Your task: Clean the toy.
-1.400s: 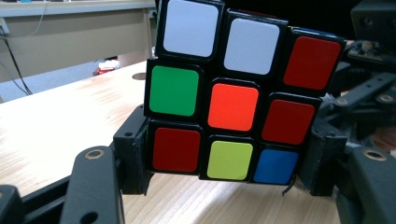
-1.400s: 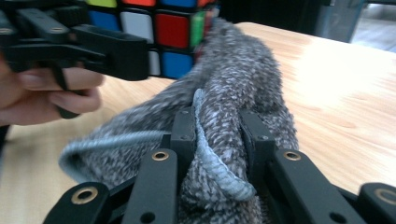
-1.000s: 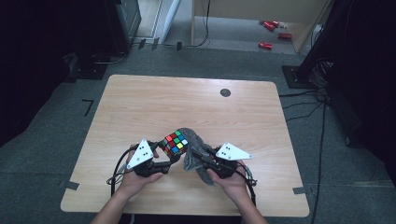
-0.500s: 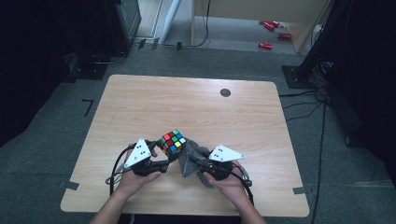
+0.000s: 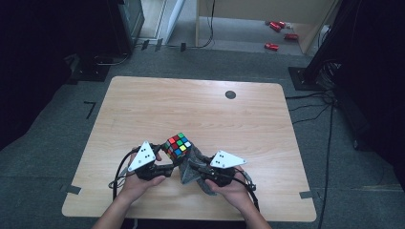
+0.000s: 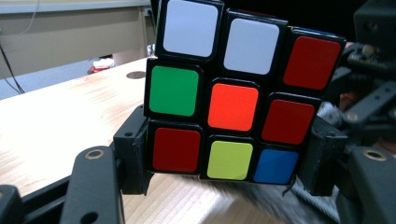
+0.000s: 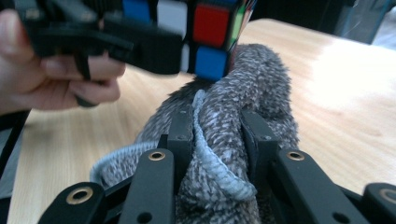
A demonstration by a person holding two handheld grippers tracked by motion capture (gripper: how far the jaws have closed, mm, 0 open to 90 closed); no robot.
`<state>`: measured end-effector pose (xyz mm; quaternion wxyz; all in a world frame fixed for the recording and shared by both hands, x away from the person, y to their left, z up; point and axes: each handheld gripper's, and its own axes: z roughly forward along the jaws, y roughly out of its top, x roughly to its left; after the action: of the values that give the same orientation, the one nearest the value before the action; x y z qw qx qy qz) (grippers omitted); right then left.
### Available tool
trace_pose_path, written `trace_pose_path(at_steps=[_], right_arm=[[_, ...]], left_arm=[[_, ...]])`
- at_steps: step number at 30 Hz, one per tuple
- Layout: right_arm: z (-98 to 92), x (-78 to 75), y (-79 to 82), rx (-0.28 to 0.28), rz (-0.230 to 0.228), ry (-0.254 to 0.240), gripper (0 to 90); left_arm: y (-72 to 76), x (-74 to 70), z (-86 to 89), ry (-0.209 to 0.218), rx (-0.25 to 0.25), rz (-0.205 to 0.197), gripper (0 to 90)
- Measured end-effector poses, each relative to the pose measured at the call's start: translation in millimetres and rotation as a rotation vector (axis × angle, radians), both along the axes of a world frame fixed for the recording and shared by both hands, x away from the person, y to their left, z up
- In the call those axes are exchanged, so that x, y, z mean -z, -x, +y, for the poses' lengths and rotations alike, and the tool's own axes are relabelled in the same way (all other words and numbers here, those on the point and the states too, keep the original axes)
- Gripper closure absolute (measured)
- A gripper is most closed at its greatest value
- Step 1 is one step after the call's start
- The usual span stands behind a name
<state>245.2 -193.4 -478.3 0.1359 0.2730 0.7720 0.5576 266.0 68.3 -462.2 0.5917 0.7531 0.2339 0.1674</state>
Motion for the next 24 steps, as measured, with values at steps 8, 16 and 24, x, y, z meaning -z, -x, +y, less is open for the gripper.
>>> trace_pose_path(at_steps=[8, 16, 24], right_arm=[[-21.8, -13.1, -4.5, 0.071, -0.04, -0.07, 69.9], [-29.8, -19.5, -2.7, -0.023, -0.084, -0.105, 69.9], [-34.6, -8.9, -12.3, 0.079, -0.04, -0.002, 70.1]], left_arm=[[0.3, 0.1, -1.0, -0.008, 0.049, 0.009, 34.6], [-0.3, 2.4, -3.1, -0.021, 0.087, 0.029, 34.6], [-2.9, 1.6, 0.8, -0.013, 0.055, 0.038, 34.6]])
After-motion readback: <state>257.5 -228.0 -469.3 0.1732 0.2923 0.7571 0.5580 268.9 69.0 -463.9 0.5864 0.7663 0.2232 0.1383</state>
